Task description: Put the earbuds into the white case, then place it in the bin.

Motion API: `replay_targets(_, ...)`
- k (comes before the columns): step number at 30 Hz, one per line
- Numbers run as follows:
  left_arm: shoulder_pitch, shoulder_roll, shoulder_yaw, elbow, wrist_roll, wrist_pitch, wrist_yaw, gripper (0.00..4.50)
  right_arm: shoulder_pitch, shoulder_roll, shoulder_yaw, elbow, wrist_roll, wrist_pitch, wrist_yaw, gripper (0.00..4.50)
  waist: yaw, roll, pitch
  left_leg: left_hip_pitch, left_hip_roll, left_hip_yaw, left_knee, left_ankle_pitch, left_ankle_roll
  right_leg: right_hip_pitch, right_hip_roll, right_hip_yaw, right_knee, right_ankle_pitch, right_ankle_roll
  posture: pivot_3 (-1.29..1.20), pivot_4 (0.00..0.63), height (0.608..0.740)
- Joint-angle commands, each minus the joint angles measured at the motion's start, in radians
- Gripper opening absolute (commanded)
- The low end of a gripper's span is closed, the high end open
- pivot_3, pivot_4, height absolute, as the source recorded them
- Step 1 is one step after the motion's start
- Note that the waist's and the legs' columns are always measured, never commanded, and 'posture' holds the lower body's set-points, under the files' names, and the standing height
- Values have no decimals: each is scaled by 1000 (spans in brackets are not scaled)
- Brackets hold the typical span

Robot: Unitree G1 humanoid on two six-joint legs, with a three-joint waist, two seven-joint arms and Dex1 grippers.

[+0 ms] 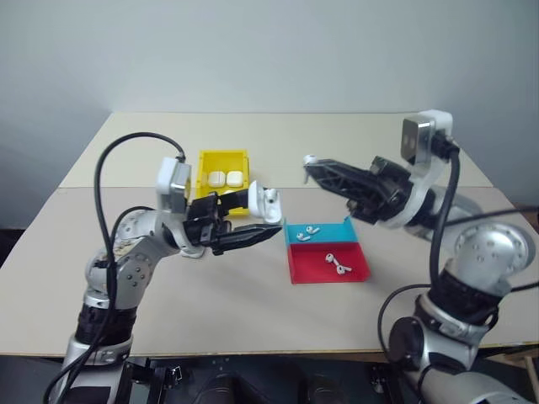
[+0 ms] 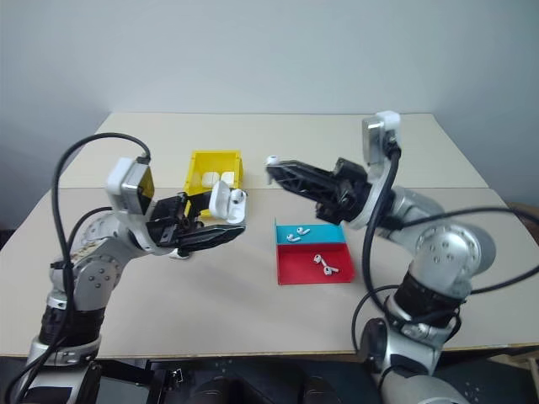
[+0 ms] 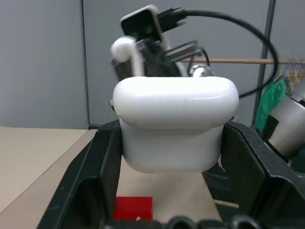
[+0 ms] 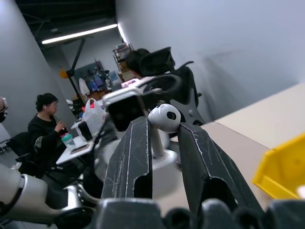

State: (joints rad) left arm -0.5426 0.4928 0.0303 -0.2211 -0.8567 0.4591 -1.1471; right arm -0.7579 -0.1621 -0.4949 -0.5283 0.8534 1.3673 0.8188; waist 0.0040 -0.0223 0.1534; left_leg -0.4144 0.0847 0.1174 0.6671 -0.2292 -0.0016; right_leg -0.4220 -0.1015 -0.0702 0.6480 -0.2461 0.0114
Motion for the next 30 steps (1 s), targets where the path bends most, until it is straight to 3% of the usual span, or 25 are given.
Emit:
replay_targets(1,-33,-8,0,3,13,-14,-16,2802,13,4,61,-121,59,-35,-120,634,-1,0,0,0,0,0,0,0,0,0,0,0,0,0,0,0,150,740)
replay_targets(17,-32,-2,23,-3,19,-4,-13,2802,151,-205,287,-135,105,-264,-160,634,-3,0,0,0,0,-1,0,0,1,0,0,0,-1,0,0,0,150,740)
replay_targets(26,-27,5,28,-9,18,-7,-9,2802,173,-314,360,-130,101,-364,-145,3627,-2,0,0,0,0,-1,0,0,1,0,0,0,-1,0,0,0,150,740)
replay_targets(30,-26,13,32,-8,19,-8,-12,2802,187,-376,297,-124,167,-388,-126,3627,0,0,0,0,0,-1,0,0,1,0,0,0,-1,0,0,0,150,740)
